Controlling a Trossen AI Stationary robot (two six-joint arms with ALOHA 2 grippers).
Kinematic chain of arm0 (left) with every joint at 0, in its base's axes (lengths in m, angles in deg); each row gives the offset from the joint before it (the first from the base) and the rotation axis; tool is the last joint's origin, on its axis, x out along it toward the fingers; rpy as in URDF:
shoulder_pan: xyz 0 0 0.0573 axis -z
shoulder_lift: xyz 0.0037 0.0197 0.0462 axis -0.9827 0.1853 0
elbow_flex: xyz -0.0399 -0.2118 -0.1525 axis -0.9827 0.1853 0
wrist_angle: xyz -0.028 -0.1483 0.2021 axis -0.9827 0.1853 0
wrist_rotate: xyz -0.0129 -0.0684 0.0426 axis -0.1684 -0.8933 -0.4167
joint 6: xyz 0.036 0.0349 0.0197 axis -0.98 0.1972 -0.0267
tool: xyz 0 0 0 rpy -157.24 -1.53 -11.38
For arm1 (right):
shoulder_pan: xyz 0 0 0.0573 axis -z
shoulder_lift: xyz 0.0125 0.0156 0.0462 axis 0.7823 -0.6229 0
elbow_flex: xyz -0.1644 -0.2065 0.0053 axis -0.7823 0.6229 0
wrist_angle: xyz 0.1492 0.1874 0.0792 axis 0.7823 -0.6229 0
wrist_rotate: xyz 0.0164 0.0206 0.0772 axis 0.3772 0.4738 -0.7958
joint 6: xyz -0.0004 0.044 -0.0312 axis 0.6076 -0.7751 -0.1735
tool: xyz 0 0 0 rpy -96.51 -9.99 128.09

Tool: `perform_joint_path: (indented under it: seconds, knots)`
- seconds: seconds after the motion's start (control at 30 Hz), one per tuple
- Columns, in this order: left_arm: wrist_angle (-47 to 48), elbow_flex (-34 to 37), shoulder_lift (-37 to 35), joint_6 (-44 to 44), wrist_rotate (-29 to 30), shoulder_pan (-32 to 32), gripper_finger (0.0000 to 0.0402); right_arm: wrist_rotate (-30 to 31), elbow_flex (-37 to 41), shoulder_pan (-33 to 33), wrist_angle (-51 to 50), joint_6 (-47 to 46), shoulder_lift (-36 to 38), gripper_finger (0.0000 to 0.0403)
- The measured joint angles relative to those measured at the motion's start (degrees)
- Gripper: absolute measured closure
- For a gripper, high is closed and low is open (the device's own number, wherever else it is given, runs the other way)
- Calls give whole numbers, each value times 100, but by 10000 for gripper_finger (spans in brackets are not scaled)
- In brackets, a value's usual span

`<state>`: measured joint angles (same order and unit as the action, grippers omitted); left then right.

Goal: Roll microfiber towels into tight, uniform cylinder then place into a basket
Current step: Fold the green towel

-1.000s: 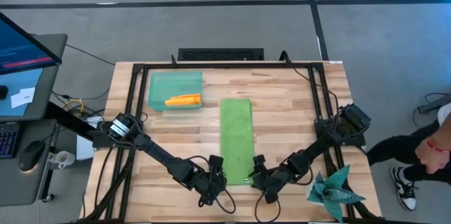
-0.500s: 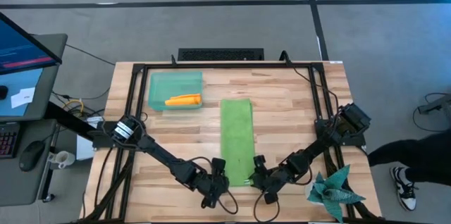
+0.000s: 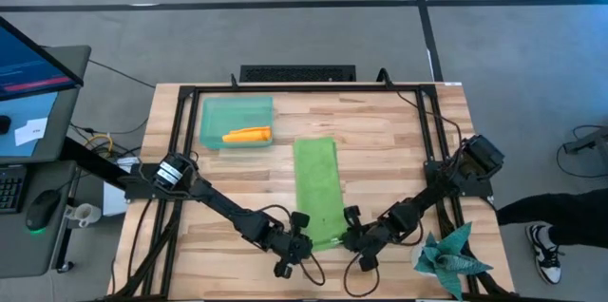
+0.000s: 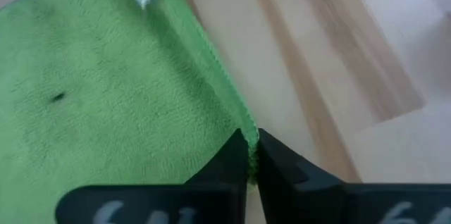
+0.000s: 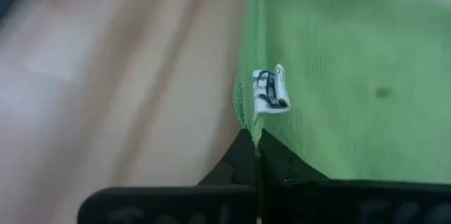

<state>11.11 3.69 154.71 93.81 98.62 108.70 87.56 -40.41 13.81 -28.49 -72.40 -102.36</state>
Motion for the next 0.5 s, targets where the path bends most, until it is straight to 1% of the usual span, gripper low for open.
perform_joint_path:
  seconds: [0.17, 0.27, 0.43, 0.5]
  knots:
    - [419, -381, -289, 57, 53, 249, 390, 19, -3, -277, 66, -98, 575, 388]
    - [942, -760, -343, 81, 344, 433, 397, 54, -100, -440, 48, -334, 793, 391]
    - [1808, -1517, -343, 125, 765, 763, 395, 77, -624, -742, -186, -411, 810, 397]
    - [2217, -1801, -348, 124, 1116, 901, 395, 106, -926, -833, -353, -411, 721, 392]
